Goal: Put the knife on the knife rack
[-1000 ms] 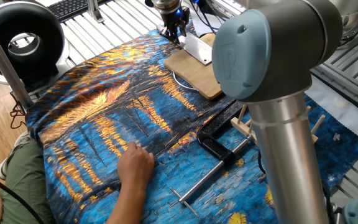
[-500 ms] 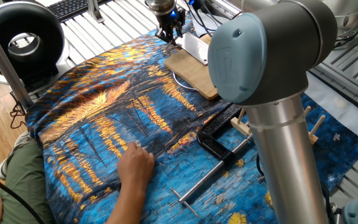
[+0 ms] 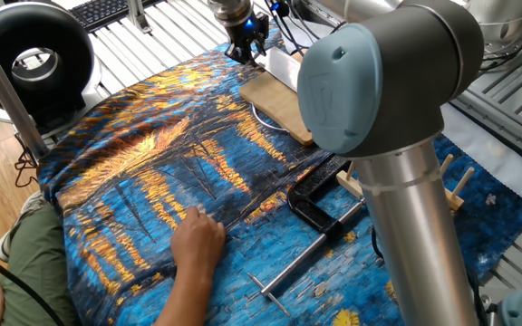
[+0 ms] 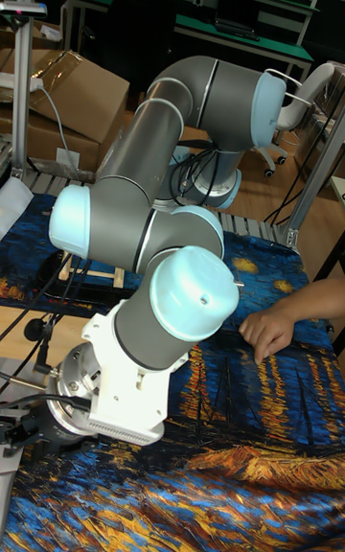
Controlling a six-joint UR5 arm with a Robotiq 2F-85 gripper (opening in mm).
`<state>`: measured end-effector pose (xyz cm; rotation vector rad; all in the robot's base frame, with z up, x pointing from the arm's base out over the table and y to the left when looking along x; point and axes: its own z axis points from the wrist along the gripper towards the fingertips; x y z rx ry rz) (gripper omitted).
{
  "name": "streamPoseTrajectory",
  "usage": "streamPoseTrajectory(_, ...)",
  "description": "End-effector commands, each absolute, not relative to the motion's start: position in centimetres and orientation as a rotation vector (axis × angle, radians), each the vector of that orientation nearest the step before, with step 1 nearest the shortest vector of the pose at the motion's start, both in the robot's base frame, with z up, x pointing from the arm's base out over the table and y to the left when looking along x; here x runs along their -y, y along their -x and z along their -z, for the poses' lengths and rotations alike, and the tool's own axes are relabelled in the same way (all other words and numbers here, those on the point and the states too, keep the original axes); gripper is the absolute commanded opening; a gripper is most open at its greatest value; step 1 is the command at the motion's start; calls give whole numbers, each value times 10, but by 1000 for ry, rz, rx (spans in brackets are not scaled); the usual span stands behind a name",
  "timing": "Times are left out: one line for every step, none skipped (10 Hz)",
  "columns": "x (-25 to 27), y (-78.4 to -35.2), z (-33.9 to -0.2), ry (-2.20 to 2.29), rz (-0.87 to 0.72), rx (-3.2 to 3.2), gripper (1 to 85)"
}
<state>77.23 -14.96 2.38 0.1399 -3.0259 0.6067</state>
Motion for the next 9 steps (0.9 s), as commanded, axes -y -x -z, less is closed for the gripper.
streamPoseTrajectory(151,-772,-20,-121,-614,3023,373)
streamPoseTrajectory(153,-772,-20,-123,-621,3021,373)
streamPoseTrajectory(156,-772,-20,-130,-637,3017,373)
streamPoseTrajectory(156,-773,-19,-128,-639,3017,373)
streamPoseTrajectory(156,-773,-19,-128,-637,3018,373)
streamPoseTrajectory(155,-773,-18,-121,-638,3019,373)
streamPoseTrajectory(154,-773,-17,-119,-638,3019,373)
streamPoseTrajectory(155,-773,-17,-119,-642,3018,373)
streamPoseTrajectory(155,-773,-16,-118,-651,3016,373)
